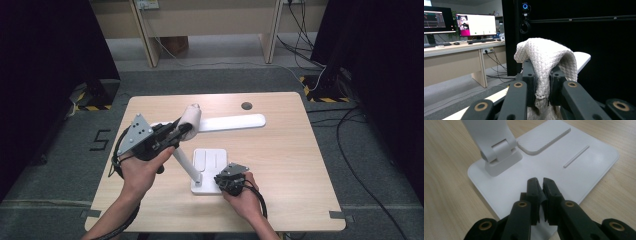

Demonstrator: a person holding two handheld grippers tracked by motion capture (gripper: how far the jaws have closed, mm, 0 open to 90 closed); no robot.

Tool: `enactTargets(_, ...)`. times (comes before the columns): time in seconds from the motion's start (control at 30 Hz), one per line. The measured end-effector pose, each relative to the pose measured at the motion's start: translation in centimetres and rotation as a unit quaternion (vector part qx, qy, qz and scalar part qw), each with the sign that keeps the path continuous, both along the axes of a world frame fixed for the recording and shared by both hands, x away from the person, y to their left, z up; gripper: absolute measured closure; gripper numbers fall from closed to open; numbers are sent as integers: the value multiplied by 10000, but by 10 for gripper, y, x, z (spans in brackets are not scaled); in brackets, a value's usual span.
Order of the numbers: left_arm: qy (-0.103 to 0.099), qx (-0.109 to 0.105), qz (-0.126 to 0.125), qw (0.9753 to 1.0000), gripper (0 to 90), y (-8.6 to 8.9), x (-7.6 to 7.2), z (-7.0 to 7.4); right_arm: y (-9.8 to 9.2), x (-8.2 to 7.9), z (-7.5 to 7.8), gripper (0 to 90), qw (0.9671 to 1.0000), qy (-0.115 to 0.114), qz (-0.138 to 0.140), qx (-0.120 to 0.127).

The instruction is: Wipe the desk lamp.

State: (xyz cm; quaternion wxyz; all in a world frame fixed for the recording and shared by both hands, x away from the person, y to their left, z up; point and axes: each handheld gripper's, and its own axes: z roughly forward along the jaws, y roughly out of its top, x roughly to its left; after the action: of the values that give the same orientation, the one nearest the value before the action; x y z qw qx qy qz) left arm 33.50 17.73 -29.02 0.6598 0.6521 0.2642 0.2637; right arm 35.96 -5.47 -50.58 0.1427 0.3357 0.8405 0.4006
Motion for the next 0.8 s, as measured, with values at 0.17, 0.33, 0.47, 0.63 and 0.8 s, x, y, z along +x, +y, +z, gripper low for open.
enactTargets(0.17, 24, 45, -56, 10000, 796, -8, 1, 1, 1, 0, 0, 856, 10000, -18, 11, -7)
enactTargets(0.33, 47, 44, -90, 9999, 795, -17, 3, 2, 0, 0, 0, 855, 10000, 0, 6, 16)
enactTargets(0.47, 59, 48, -128, 9999, 796, -24, 4, 3, 0, -1, 0, 855, 10000, 19, -25, 30)
enactTargets(0.63, 28, 76, -163, 9998, 796, -32, 5, 3, 0, 0, -1, 855, 10000, 7, -15, 44)
enactTargets(0.8, 32, 152, -204, 9997, 796, -41, 6, 5, 0, 0, -1, 855, 10000, -1, -19, 52)
